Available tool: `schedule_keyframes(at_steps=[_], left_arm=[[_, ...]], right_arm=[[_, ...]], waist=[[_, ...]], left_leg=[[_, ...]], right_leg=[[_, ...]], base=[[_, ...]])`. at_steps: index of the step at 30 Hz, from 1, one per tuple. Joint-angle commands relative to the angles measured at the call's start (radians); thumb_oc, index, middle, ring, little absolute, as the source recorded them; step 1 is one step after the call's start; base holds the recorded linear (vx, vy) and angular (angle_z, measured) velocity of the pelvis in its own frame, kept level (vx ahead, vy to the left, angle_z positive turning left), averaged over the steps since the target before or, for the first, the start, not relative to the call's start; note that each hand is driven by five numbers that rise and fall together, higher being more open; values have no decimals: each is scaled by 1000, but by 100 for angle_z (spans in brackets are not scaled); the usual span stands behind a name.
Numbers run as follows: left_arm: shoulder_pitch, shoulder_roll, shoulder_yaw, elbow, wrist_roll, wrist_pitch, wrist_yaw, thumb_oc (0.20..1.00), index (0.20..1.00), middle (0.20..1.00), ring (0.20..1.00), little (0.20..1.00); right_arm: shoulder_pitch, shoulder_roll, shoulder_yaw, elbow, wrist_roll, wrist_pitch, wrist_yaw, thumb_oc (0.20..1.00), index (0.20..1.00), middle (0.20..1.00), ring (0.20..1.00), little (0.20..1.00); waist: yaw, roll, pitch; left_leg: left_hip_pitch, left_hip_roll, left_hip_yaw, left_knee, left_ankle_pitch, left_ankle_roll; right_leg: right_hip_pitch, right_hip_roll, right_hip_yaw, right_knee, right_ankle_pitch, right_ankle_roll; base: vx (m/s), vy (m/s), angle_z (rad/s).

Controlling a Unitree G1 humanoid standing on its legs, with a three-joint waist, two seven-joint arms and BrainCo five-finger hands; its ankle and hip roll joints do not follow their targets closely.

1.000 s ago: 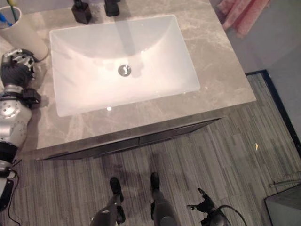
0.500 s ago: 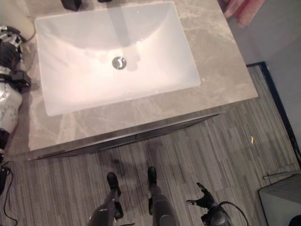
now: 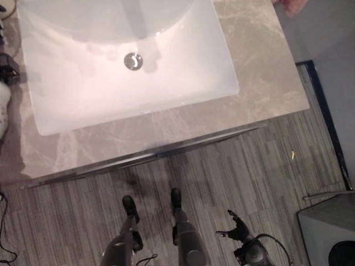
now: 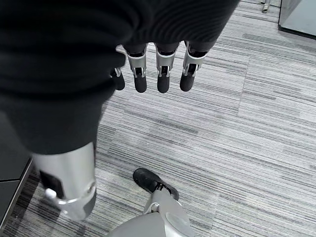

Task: Put brush and paste in cup on sink, flatten towel.

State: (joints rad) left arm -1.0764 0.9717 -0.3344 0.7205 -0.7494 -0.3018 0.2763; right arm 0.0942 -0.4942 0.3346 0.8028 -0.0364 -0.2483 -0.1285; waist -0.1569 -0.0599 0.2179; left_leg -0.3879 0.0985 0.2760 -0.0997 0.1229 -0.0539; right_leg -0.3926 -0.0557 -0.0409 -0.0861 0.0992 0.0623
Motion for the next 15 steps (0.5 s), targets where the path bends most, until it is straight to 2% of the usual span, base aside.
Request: schedule_keyframes(at_steps=[1,12,15], left_arm=[[-66,26,-21,79,-10,-40,11,200,200,200,200,200],[-149,39,-66,120,-8,-37,16,200,200,200,200,200],[-216,62,-105,154,10,-35,20,200,200,200,200,200]], right_arm=[[56,-67,-19,-9,37,-19,-8,1000,1000,1000,1000,1000],[58,-77,-16,-36,48,-30,-6,1000,1000,1000,1000,1000],[63,-82,-25,-32,65,-35,-2,1000,1000,1000,1000,1000]], waist=[[-8,-3,-19],[-11,-4,-16],[-14,-6,-10]], left_leg=[[36,29,-110,12,-78,-14],[2,29,-119,12,-72,-15],[-24,26,-117,12,-67,-15]], right_leg=[[3,-52,-39,-1,10,77],[-30,-49,-36,-1,17,81],[-56,-48,-36,-1,27,85]], base=[[0,0,0],[0,0,0],[0,0,0]])
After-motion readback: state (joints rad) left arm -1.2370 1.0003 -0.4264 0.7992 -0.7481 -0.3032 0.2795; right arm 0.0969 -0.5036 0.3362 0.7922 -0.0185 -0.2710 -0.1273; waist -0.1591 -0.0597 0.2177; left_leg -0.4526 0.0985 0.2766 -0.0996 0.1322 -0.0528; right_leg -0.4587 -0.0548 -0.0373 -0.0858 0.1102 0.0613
